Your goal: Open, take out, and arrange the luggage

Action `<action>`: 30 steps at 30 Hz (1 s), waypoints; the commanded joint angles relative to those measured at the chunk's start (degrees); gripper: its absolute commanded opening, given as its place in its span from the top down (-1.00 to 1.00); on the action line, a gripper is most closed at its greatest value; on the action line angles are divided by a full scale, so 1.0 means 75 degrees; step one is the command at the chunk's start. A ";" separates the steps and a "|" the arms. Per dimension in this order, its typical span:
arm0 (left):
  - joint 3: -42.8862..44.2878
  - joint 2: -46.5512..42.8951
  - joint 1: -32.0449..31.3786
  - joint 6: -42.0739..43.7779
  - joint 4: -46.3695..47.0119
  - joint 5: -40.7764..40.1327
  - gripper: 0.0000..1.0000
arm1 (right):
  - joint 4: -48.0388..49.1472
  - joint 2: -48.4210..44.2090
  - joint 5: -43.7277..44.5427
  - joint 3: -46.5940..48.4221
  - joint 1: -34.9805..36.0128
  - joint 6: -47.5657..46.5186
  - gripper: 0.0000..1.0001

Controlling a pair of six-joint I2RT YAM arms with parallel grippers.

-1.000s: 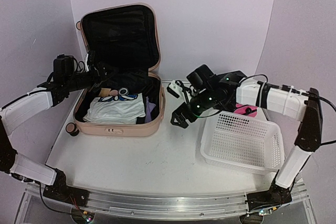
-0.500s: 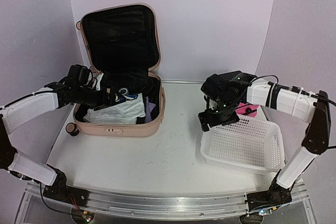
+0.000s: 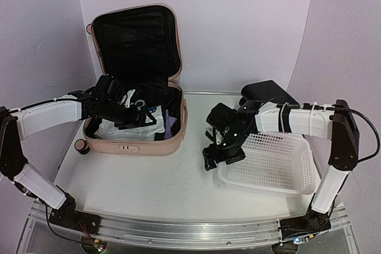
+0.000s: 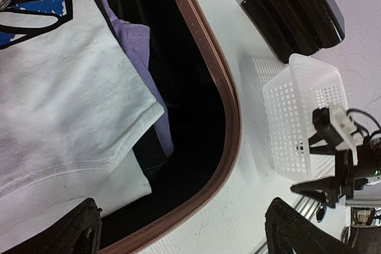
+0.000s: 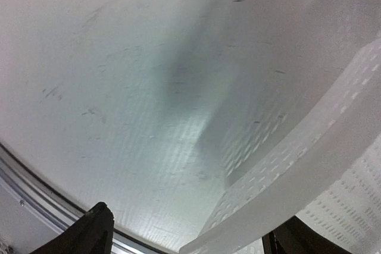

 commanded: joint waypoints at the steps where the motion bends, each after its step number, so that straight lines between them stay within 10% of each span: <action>1: 0.0369 -0.0095 -0.0025 0.0241 -0.0005 -0.0212 -0.93 | 0.1428 0.0438 -0.2510 0.0405 0.0788 -0.1208 -0.73; 20: 0.3546 0.3081 -0.1654 0.1172 -0.2702 -0.5100 -0.90 | 0.1915 -0.1079 0.1217 0.0194 0.1033 -0.0871 -0.97; 30: 0.3955 0.3963 -0.1656 0.1502 -0.3161 -0.5455 -0.62 | 0.1655 -0.1685 0.1741 -0.0226 0.0968 -0.1058 -0.97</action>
